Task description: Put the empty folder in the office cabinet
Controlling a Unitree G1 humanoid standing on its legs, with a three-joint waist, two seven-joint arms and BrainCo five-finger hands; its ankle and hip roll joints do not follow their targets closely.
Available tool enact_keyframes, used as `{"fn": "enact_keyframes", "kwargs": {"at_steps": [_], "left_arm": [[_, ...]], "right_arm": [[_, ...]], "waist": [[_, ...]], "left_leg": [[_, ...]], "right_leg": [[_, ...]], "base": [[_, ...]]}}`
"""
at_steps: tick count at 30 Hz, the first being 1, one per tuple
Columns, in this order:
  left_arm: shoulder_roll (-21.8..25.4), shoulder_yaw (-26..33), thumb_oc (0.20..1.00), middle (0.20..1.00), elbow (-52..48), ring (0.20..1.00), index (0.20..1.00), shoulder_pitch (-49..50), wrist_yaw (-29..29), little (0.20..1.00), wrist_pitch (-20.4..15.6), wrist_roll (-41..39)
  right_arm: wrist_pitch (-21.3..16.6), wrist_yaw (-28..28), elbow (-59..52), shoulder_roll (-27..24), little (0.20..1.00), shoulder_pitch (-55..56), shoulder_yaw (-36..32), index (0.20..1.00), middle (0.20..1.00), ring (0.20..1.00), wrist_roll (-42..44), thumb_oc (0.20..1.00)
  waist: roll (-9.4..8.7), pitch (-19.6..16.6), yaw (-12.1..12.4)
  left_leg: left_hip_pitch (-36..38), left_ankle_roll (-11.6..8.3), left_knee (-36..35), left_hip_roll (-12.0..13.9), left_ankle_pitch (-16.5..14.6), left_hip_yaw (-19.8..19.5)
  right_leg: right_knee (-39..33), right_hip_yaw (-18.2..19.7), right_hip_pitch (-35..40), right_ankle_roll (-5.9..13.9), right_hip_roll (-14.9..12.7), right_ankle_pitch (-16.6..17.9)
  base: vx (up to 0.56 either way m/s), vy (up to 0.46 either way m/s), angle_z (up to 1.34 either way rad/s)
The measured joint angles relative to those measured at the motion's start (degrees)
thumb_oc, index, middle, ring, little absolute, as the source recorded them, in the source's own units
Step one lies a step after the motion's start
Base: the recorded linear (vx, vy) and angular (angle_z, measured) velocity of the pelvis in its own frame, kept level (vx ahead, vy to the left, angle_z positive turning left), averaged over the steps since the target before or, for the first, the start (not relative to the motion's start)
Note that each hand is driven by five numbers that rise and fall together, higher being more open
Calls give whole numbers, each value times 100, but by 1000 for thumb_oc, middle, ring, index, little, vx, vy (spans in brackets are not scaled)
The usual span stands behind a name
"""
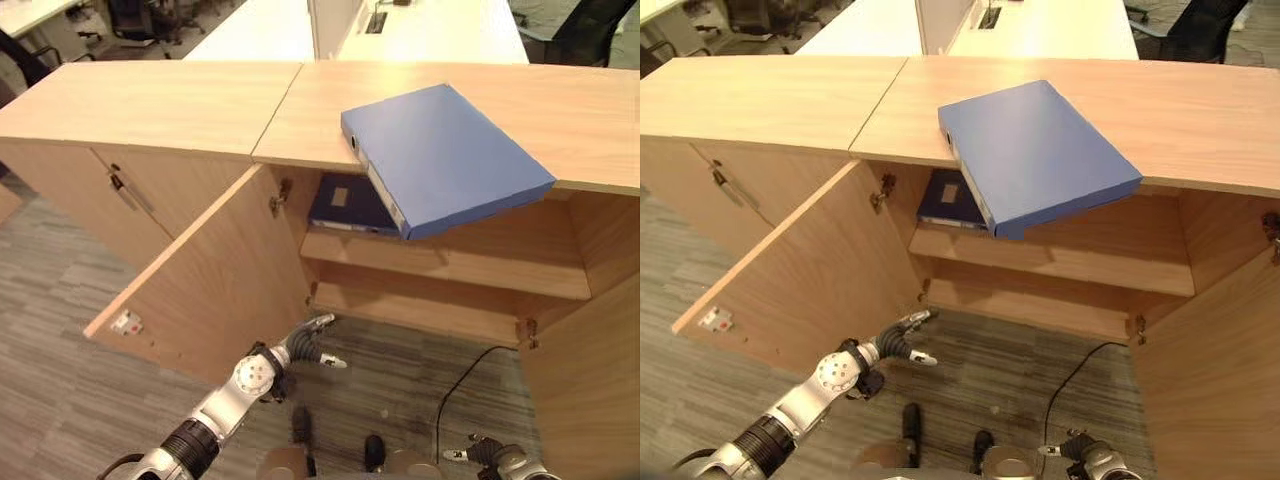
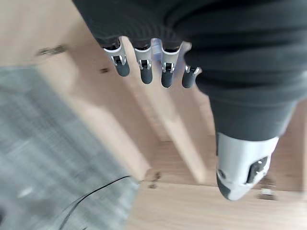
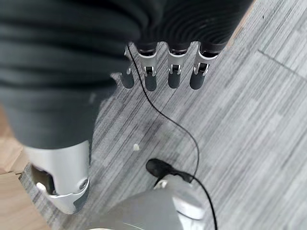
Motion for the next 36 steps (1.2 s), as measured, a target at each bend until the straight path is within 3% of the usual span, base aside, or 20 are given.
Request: {"fn": "enact_keyframes", "kwargs": {"at_steps": [5, 12, 17, 19, 24, 25, 28, 30, 34, 36], "left_arm": [[467, 559, 1000, 1000, -714, 1000, 1000, -64, 242, 1000, -86, 65], [608, 665, 1000, 1000, -1681, 1000, 1000, -37, 1050, 1000, -563, 766], [537, 783, 1000, 1000, -1931, 1000, 1000, -36, 1744, 1000, -821, 934], [591, 811, 1000, 1000, -1932, 1000, 1000, -127, 2096, 1000, -835, 1171], [1049, 463, 1000, 1000, -1948, 1000, 1000, -1404, 2804, 1000, -918, 2171], [1006, 390, 1000, 1000, -1945, 1000, 1000, -1739, 2944, 1000, -947, 2436], [998, 144, 1000, 1000, -1944, 1000, 1000, -2445, 3147, 1000, -1001, 2893], [1012, -313, 1000, 1000, -1897, 1000, 1000, -3497, 3278, 1000, -1038, 3525], [963, -383, 1000, 1000, -1784, 1000, 1000, -4009, 3294, 1000, -1051, 4004], [928, -388, 1000, 1000, -1728, 1000, 1000, -4134, 3379, 1000, -1010, 4193]], "right_arm": [[1, 21, -13, 318, 1000, 30, 3, 1000, 1000, 1000, 2, 1000], [-37, -342, -33, 548, 1000, -186, 44, 1000, 1000, 1000, 67, 1000], [-135, -601, -67, 570, 1000, -196, 113, 1000, 1000, 1000, 78, 1000], [-164, -703, -67, 584, 1000, -223, 237, 1000, 1000, 1000, 157, 1000], [-349, -1023, -76, 566, 1000, -800, 499, 1000, 1000, 1000, 305, 1000], [-412, -1051, -84, 556, 1000, -860, 490, 1000, 1000, 1000, 328, 1000], [-439, -1074, -250, 544, 1000, -873, 530, 1000, 1000, 1000, 414, 1000], [-512, -1079, -306, 524, 1000, -939, 601, 1000, 1000, 1000, 415, 1000], [-522, -1081, -421, 441, 1000, -910, 729, 1000, 1000, 1000, 414, 1000], [-503, -1077, -427, 389, 1000, -892, 750, 1000, 1000, 1000, 411, 1000]], "waist": [[-376, -58, 204], [-328, -51, 328], [-284, -16, 318], [-322, 154, 314], [-491, 781, 292], [-468, 843, 176], [-457, 882, 49], [-449, 893, -111], [-434, 885, -336], [-415, 874, -328]], "left_leg": [[57, 83, -2, -362, -56, 61], [81, 133, -63, -346, -111, 18], [-413, 152, 166, -344, -124, 28], [-545, 152, 309, -353, -124, 44], [-1375, 222, 1128, -424, -312, 246], [-1493, 226, 1335, -420, -385, 324], [-1723, 222, 1753, -368, -577, 459], [-2061, 251, 2262, -272, -800, 653], [-2187, 248, 2567, -217, -964, 723], [-2255, 251, 2672, -152, -1022, 786]], "right_leg": [[-114, 4, 121, 265, -379, -134], [-137, -31, 92, 331, -348, -185], [555, 1, -609, 285, -389, -391], [930, 17, -887, 269, -414, -499], [2486, 287, -2122, 204, -560, -1034], [2689, 393, -2282, 220, -567, -1094], [2991, 533, -2535, 192, -544, -1170], [3354, 728, -2878, 191, -469, -1214], [3534, 848, -3003, 172, -426, -1249], [3582, 870, -3071, 205, -374, -1297]], "base": [[59, 21, 2], [-20, 4, 3], [-114, -5, -3], [-176, 30, -1], [-130, 51, -16], [-73, 58, -27], [-50, 62, -29], [-51, 55, -46], [-16, 27, -20], [-3, 18, -14]]}}
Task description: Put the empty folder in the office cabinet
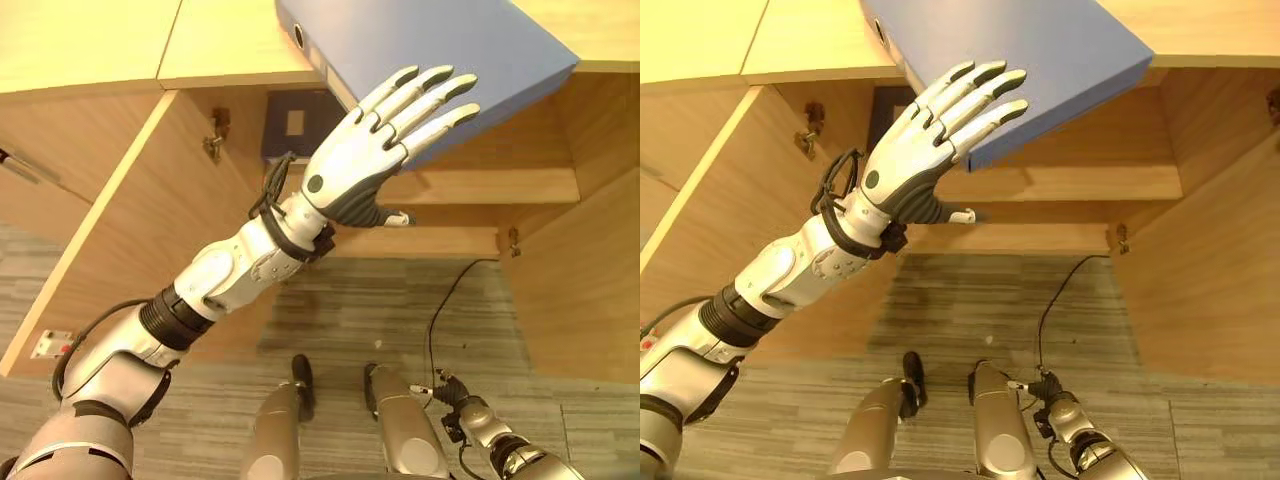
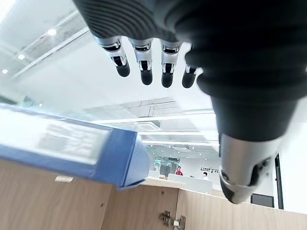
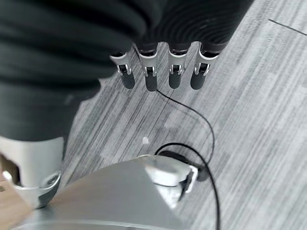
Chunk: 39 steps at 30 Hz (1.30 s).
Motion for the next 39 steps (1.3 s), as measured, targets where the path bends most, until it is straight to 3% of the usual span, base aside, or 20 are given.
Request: {"fn": "enact_keyframes", "kwargs": {"at_steps": [6, 11, 39], "left_arm": [[-88, -1, 1000, 1000, 15, 1000, 1000, -15, 119, 1000, 143, 372], [-167, -16, 1000, 1000, 296, 1000, 1000, -56, 135, 1000, 198, 656], [-255, -312, 1000, 1000, 1276, 1000, 1000, -58, 215, 1000, 616, 972]], "right_arm": [[15, 59, 15, -75, 1000, 129, 13, 1000, 1000, 1000, -12, 1000], [13, 103, 21, -75, 1000, 249, 22, 1000, 1000, 1000, -12, 1000], [114, 124, 22, -75, 1000, 242, 16, 1000, 1000, 1000, -6, 1000]], "waist": [[4, -116, 0], [-81, -471, -11], [-154, -459, -5]], "left_leg": [[3, 4, 64, 19, -25, 22], [6, 30, 22, 19, -50, 55], [-64, 4, 27, 17, -33, 46]], "right_leg": [[58, 50, -15, -1, 23, 2], [36, 72, -62, -6, 18, -6], [28, 48, -94, 4, 9, 8]], "base": [[1, 4, -2], [0, 0, -3], [-1, 0, 0]]}}
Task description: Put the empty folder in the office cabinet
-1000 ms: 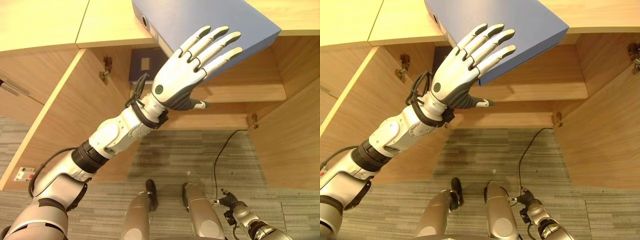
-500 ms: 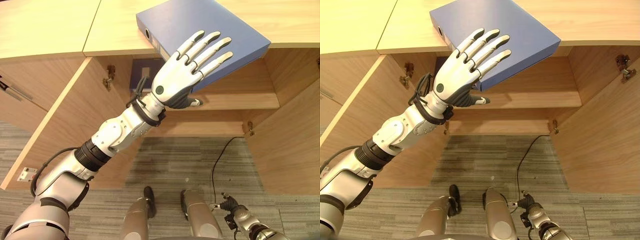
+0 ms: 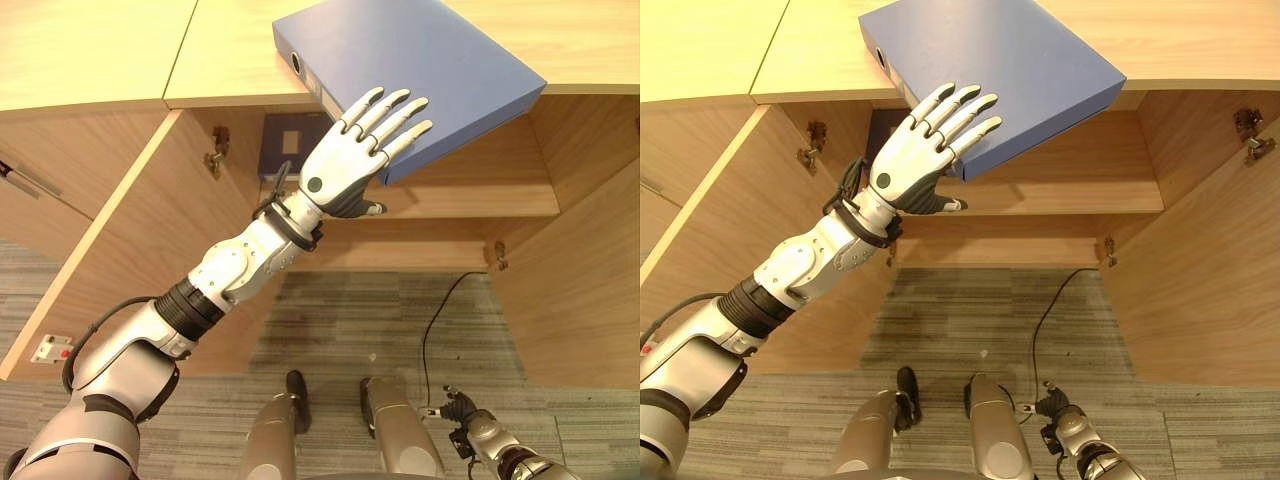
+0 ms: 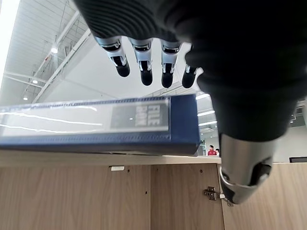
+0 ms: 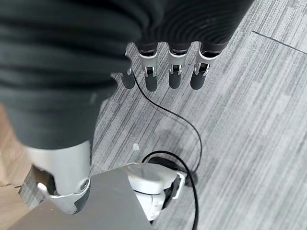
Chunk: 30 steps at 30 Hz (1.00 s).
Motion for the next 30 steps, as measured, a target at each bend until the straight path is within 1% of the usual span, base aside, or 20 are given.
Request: {"fn": "enact_keyframes", "kwargs": {"at_steps": [1, 6, 8, 13, 18, 22, 27, 28, 30], "left_arm": [[-71, -2, 1000, 1000, 74, 1000, 1000, -4, 1, 1000, 12, 0], [-335, -97, 1000, 1000, 459, 1000, 1000, -70, 7, 1000, 189, 3], [-358, -99, 1000, 1000, 506, 1000, 1000, -153, 12, 1000, 232, 7], [-603, -82, 1000, 1000, 719, 1000, 1000, -500, 300, 1000, 612, 242], [-790, -67, 1000, 1000, 768, 1000, 1000, -710, 489, 1000, 968, 403], [-797, -67, 1000, 1000, 818, 1000, 1000, -958, 527, 1000, 1112, 579], [-802, -67, 1000, 1000, 828, 1000, 1000, -1080, 527, 1000, 1182, 677], [-816, -68, 200, 200, 850, 200, 200, -1081, 527, 200, 1215, 687], [-846, -71, 200, 200, 1013, 200, 200, -1083, 520, 200, 1230, 787]], "right_arm": [[8, 0, 2, 0, 1000, 2, -1, 1000, 1000, 1000, 0, 1000], [10, -1, 4, 0, 1000, -25, 2, 1000, 1000, 1000, 3, 1000], [10, -1, 4, -1, 1000, -32, 3, 1000, 1000, 1000, 3, 1000], [11, -8, 7, 0, 1000, -57, 137, 1000, 1000, 1000, 2, 1000], [13, -14, 7, 2, 1000, -71, 220, 1000, 1000, 1000, 0, 1000], [14, -16, 7, -3, 1000, -135, 232, 1000, 1000, 1000, 0, 1000], [15, -14, 8, 0, 1000, -177, 259, 1000, 1000, 1000, -2, 1000], [16, -14, 9, 0, 1000, -182, 260, 1000, 1000, 1000, -2, 1000], [16, -14, 8, -1, 1000, -194, 260, 1000, 1000, 1000, -1, 1000]], "waist": [[0, 0, 3], [-29, 17, -5], [-35, 20, -6], [-46, 26, -19], [-80, 45, -36], [-114, 64, -92], [-119, 67, -141], [-119, 67, -142], [-119, 67, -143]], "left_leg": [[1, 0, 2, 0, 0, -1], [12, 1, 4, 0, -1, -11], [12, 1, 5, 0, -1, -13], [27, 1, 14, 0, -1, -14], [29, 1, 17, 0, 0, -14], [33, 1, 16, 0, 0, -5], [33, 1, 22, 1, -1, -4], [31, 2, 28, 2, -1, -7], [32, 2, 31, 2, -1, -6]], "right_leg": [[0, -8, 4, -26, 0, 19], [-2, -7, 23, -21, 1, 20], [-2, -11, 25, -15, 0, 16], [-2, -13, 43, 8, -2, 3], [-1, -5, 46, -11, 2, 28], [-3, -3, 50, 0, 2, 36], [-2, -1, 47, 3, 2, 36], [-2, 4, 47, 3, 2, 35], [-1, 4, 46, 4, 3, 35]], "base": [[0, 0, 0], [0, 0, 0], [0, 0, 0], [0, 0, 0], [0, 0, 0], [0, 0, 0], [0, 0, 0], [0, 0, 0], [0, 0, 0]]}}
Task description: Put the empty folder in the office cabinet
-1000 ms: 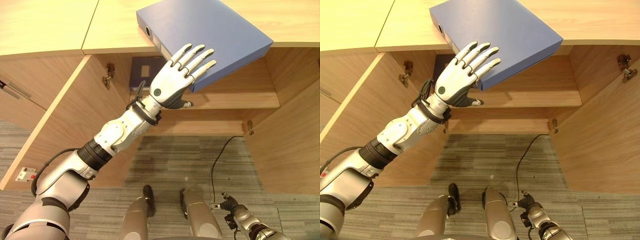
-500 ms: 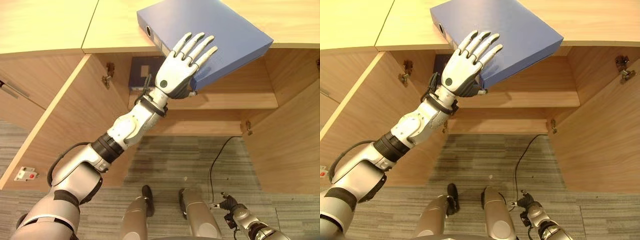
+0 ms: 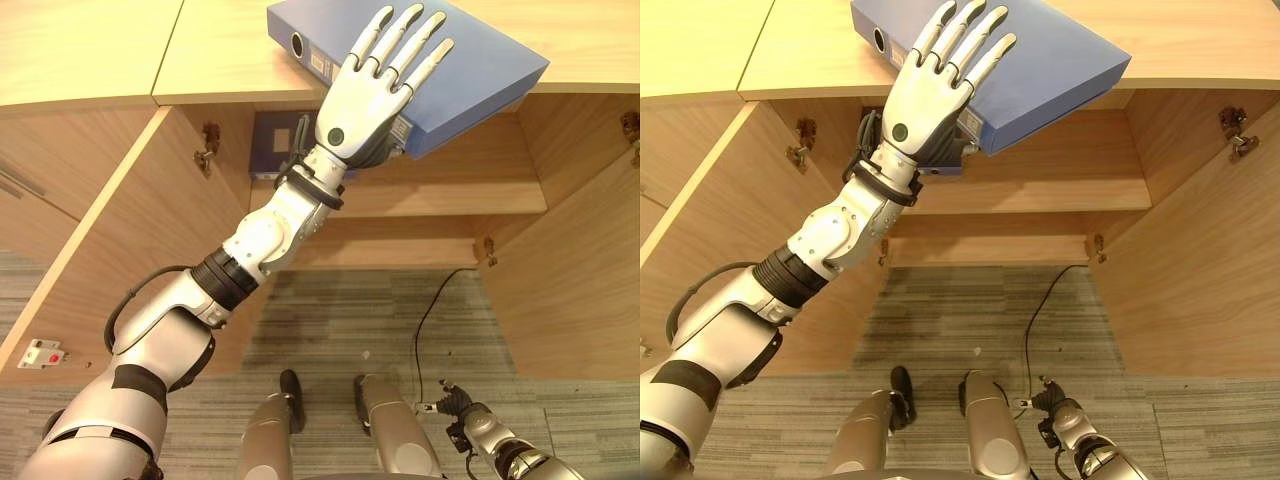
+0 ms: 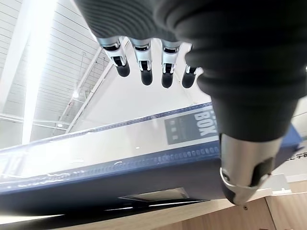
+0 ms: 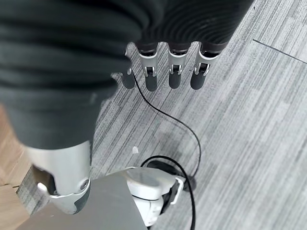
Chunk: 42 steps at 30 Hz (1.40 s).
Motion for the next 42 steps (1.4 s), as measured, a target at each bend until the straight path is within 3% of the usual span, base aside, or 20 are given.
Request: {"fn": "enact_keyframes", "kwargs": {"at_steps": [28, 32, 34, 35, 38, 40, 41, 42], "left_arm": [[-303, -22, 200, 200, 1330, 200, 200, -699, 223, 200, 315, 94], [-335, 4, 200, 200, 1252, 200, 200, -704, 248, 200, 339, 9], [-236, 332, 200, 200, 555, 200, 200, -462, 91, 200, 278, -127], [-117, 468, 200, 200, 180, 200, 200, -315, 17, 200, 208, -157], [431, 1176, 200, 200, -1920, 200, 200, 1095, -420, 200, -452, -865], [712, 1742, 200, 200, -3209, 200, 200, 2325, -833, 200, -1113, -1845], [864, 2071, 200, 200, -4050, 200, 200, 3226, -1226, 200, -1622, -2799], [929, 2155, 200, 200, -4392, 200, 200, 3375, -1440, 200, -1901, -3545]], "right_arm": [[-5, -2, 202, -47, 1000, -9, 107, 1000, 1000, 1000, 113, 1000], [-10, -6, 203, -55, 1000, 20, 92, 1000, 1000, 1000, 114, 1000], [-16, -7, 182, -59, 1000, 62, 71, 1000, 1000, 1000, 114, 1000], [-8, -7, 161, -62, 1000, 93, 62, 1000, 1000, 1000, 115, 1000], [-8, -5, 108, -39, 1000, 415, -402, 1000, 1000, 1000, 121, 1000], [2, 4, 94, -30, 1000, 449, -640, 1000, 1000, 1000, 144, 1000], [-1, 16, 99, 35, 1000, 605, -791, 1000, 1000, 1000, 322, 1000], [-2, 85, 105, 50, 1000, 667, -795, 1000, 1000, 1000, 340, 1000]], "waist": [[18, 85, -23], [21, 87, -17], [25, 89, -9], [21, 92, 5], [54, 89, 59], [96, 65, 219], [188, 10, 323], [245, -45, 505]], "left_leg": [[-449, 60, 492, 69, -176, 14], [-495, 57, 510, 86, -174, 3], [-464, 33, 413, 84, -150, -8], [-393, -4, 338, 80, -118, -2], [332, -109, -422, 70, 131, -92], [666, -166, -1027, 80, 368, -129], [1025, -208, -1549, 80, 612, -246], [1177, -221, -1772, 79, 682, -325]], "right_leg": [[358, 25, -420, -24, 16, -71], [359, 1, -432, -24, 23, -61], [303, -20, -398, -24, 23, -41], [256, -23, -347, -49, 23, -5], [-413, -138, 355, -71, 63, 152], [-867, -244, 645, -68, 111, 262], [-1301, -369, 1018, -109, 156, 424], [-1508, -477, 1216, -102, 164, 457]], "base": [[-3, 0, 0], [16, -10, 1], [57, -24, 1], [71, -29, -2], [44, -45, 7], [78, -84, 17], [39, -105, 44], [53, -102, 42]]}}
